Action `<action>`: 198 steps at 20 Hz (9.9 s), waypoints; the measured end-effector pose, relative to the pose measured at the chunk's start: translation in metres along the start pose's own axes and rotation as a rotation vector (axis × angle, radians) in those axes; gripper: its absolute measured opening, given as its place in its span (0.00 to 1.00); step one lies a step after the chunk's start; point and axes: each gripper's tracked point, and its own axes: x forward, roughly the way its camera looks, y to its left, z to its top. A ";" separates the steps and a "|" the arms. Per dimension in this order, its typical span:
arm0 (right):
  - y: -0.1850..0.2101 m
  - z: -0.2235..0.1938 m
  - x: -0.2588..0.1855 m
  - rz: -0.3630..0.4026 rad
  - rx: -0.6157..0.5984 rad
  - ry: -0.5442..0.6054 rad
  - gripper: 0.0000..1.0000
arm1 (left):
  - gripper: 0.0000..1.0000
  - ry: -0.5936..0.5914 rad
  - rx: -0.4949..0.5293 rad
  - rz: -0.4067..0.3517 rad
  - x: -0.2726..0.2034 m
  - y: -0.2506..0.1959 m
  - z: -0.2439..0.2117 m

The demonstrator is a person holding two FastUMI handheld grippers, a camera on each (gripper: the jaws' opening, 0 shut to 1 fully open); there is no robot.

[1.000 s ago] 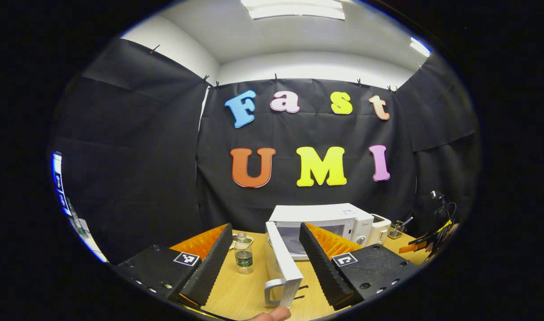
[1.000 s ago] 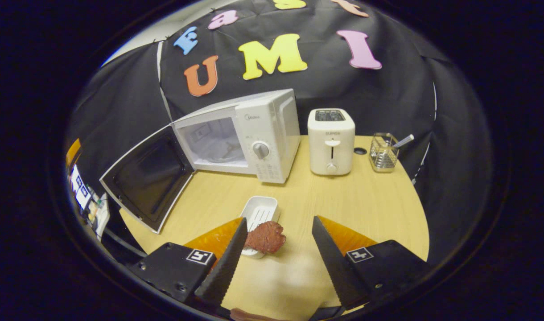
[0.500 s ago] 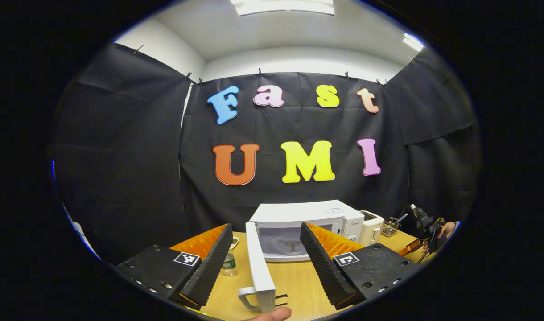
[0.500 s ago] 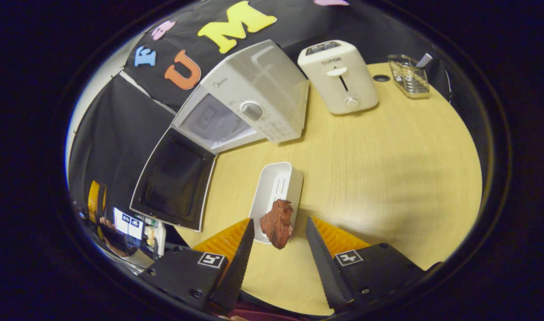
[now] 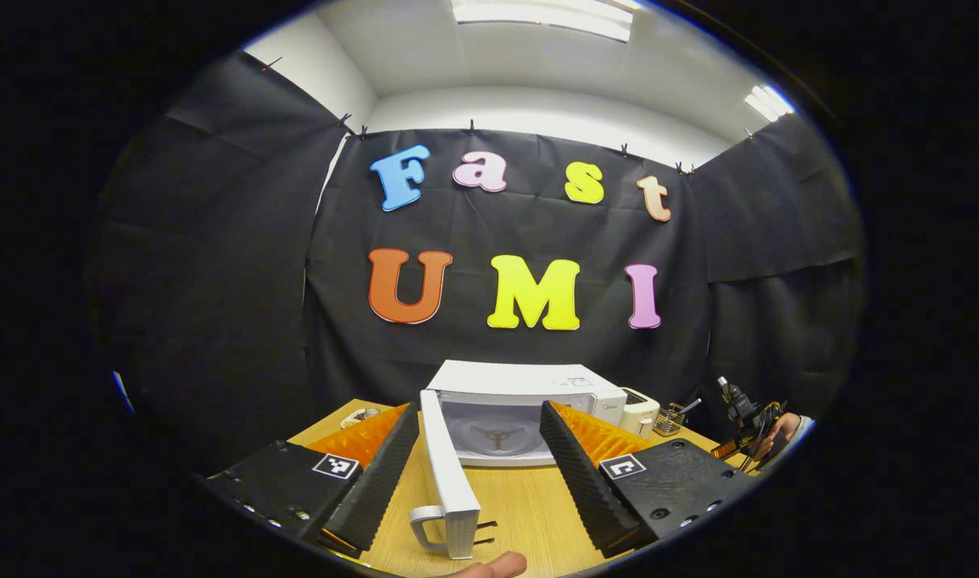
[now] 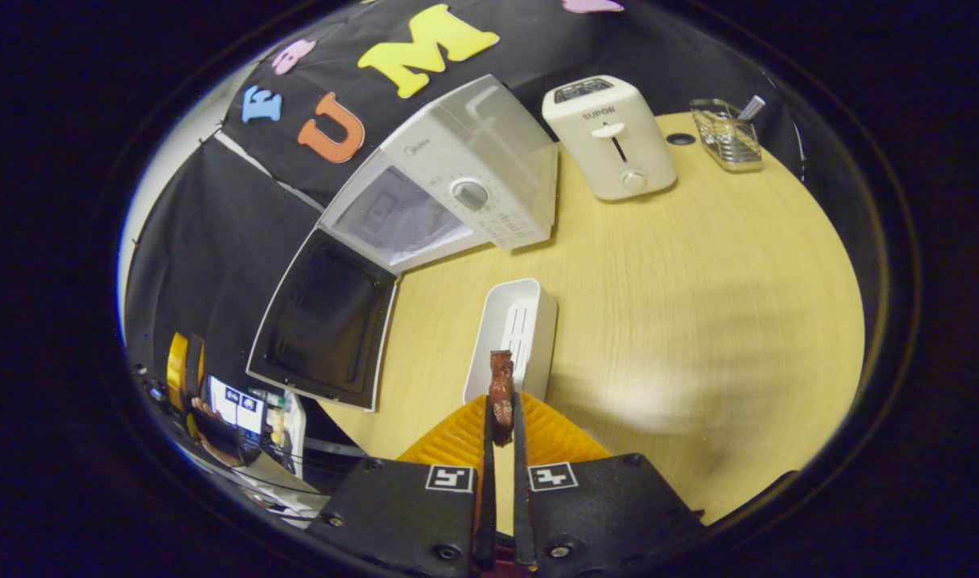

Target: Open the microwave oven with the left hand, put the food in, and close the microwave oven.

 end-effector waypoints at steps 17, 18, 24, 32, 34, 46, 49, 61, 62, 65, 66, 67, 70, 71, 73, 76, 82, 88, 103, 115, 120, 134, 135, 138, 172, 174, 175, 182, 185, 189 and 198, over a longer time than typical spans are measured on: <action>0.149 0.039 0.014 -0.230 -0.575 -0.536 0.07 | 0.92 0.016 0.024 -0.002 -0.056 0.044 -0.015; 0.157 0.045 0.022 -0.218 -0.580 -0.576 0.07 | 0.92 0.020 0.029 -0.002 -0.057 0.044 -0.017; 0.193 0.085 0.078 -0.219 -0.608 -0.727 0.07 | 0.92 0.036 0.003 -0.058 -0.058 0.026 -0.030; 0.209 0.134 0.172 -0.228 -0.500 -0.739 0.07 | 0.92 0.067 -0.024 -0.095 -0.052 0.025 -0.051; 0.208 0.145 0.187 -0.231 -0.451 -0.761 0.07 | 0.92 0.065 -0.021 -0.115 -0.040 0.028 -0.053; 0.181 0.219 0.264 -0.146 0.054 -0.844 0.07 | 0.92 0.070 -0.057 0.003 -0.037 0.073 -0.056; 0.168 0.237 0.276 -0.170 0.169 -0.881 0.08 | 0.92 0.061 -0.062 0.007 -0.038 0.075 -0.054; 0.155 0.259 0.276 -0.308 0.165 -0.984 0.67 | 0.93 0.117 -0.086 -0.043 -0.029 0.066 -0.081; 0.159 0.256 0.278 -0.307 0.145 -0.968 0.73 | 0.92 0.118 -0.091 -0.037 -0.030 0.068 -0.081; 0.171 0.244 0.275 -0.308 0.070 -0.935 0.82 | 0.93 0.115 -0.097 -0.033 -0.036 0.070 -0.079; 0.175 0.238 0.271 -0.313 0.042 -0.935 0.81 | 0.92 0.109 -0.089 -0.026 -0.038 0.074 -0.077; 0.178 0.233 0.265 -0.318 0.017 -0.934 0.94 | 0.92 0.103 -0.078 -0.012 -0.038 0.078 -0.076; 0.186 0.211 0.246 -0.317 -0.049 -0.896 0.97 | 0.92 0.098 -0.052 0.026 -0.043 0.090 -0.076; 0.187 0.201 0.239 -0.314 -0.055 -0.875 0.85 | 0.92 0.097 -0.048 0.036 -0.042 0.094 -0.076; 0.190 0.184 0.218 -0.305 -0.072 -0.845 0.99 | 0.92 0.097 -0.027 0.059 -0.044 0.102 -0.076; 0.200 0.160 0.182 -0.280 -0.130 -0.818 0.99 | 0.92 0.115 0.007 0.087 -0.048 0.112 -0.082; 0.211 0.114 0.079 -0.305 -0.313 -0.842 0.99 | 0.81 0.132 0.049 0.187 -0.053 0.135 -0.099; 0.223 0.066 -0.043 -0.351 -0.443 -0.957 0.99 | 0.88 0.149 0.054 0.223 -0.062 0.142 -0.114; 0.183 -0.023 -0.228 -0.456 -0.450 -1.067 0.99 | 0.00 0.208 0.053 0.221 -0.018 0.150 -0.174; 0.150 -0.024 -0.259 -0.481 -0.389 -1.072 0.99 | 0.00 0.240 0.034 0.066 0.018 0.099 -0.193; 0.132 -0.025 -0.272 -0.516 -0.343 -1.068 0.99 | 0.00 0.238 0.009 -0.008 0.030 0.057 -0.200; 0.153 0.064 -0.235 -0.504 -0.422 -1.034 0.87 | 0.00 0.219 0.022 -0.148 0.102 -0.027 -0.218; 0.157 0.071 -0.226 -0.499 -0.424 -1.031 0.99 | 0.00 0.210 0.028 -0.163 0.111 -0.031 -0.217; 0.165 0.084 -0.197 -0.500 -0.442 -0.996 0.87 | 0.00 0.196 -0.015 -0.205 0.127 -0.044 -0.216; 0.092 0.126 -0.219 -0.437 -0.409 -1.052 0.99 | 0.01 0.206 -0.011 -0.109 0.271 -0.154 -0.204; 0.081 0.125 -0.217 -0.442 -0.387 -1.041 0.99 | 0.01 0.220 -0.008 -0.095 0.269 -0.154 -0.206; 0.078 0.124 -0.217 -0.445 -0.381 -1.037 0.99 | 0.01 0.228 -0.007 -0.095 0.269 -0.154 -0.208; 0.080 0.103 -0.230 -0.500 -0.375 -1.029 0.99 | 0.03 0.325 -0.042 -0.078 0.243 -0.137 -0.204; 0.088 0.090 -0.234 -0.505 -0.373 -1.024 0.99 | 0.02 0.279 -0.033 -0.073 0.213 -0.127 -0.172; 0.098 0.075 -0.237 -0.510 -0.372 -1.011 0.99 | 0.48 0.213 0.009 -0.021 0.169 -0.104 -0.126; 0.119 0.050 -0.257 -0.537 -0.339 -1.032 0.99 | 0.93 0.161 -0.007 0.057 0.084 -0.066 -0.041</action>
